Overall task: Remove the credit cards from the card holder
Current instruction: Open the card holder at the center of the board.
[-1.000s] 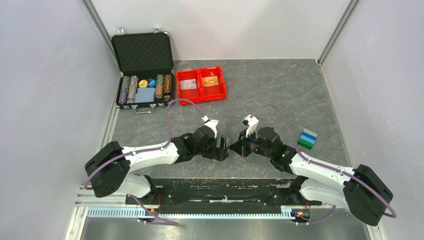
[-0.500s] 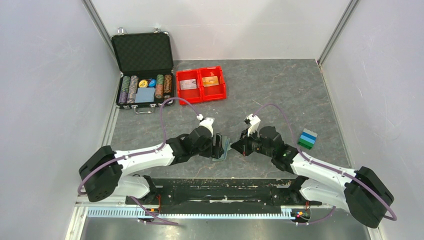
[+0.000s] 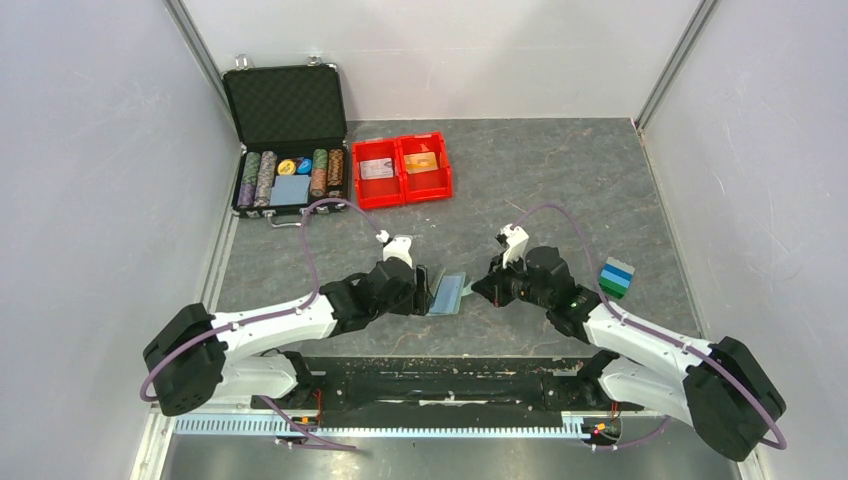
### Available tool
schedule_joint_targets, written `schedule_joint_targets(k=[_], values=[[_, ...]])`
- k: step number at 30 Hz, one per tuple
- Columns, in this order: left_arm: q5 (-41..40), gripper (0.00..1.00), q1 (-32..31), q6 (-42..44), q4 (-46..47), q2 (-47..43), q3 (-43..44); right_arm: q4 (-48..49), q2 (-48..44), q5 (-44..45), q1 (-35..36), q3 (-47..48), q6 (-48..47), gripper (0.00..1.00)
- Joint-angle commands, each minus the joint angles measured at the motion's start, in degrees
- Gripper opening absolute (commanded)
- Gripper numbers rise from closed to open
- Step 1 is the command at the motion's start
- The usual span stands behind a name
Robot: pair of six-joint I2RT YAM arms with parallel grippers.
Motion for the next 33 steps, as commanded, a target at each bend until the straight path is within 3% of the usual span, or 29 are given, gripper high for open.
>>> schedule_joint_targets(k=[1,10,18,24,33], values=[[-6.5,0.69,-0.1,-3.6,-4.4,-1.1,0.1,0.6,0.3,-2.7,-2.4,0.3,-3.0,0.04],[-8.3,0.66,0.8,-6.6,-9.8,2.0,2.6,-1.4,1.8,-4.4,-5.7,1.1,-6.4,0.07],[-6.7,0.65,1.3,-10.2,-15.0,3.9,4.8,-8.9,3.3,-2.5,-6.7,6.7,-5.3,0.26],[-5.1,0.65,1.5,-10.5,-15.5,1.3,5.4,-9.8,0.9,-4.0,-6.7,8.3,0.7,0.35],[0.9,0.67,4.1,-7.7,-8.9,3.4,5.2,-2.4,2.7,-6.5,-6.7,4.0,10.3,0.35]])
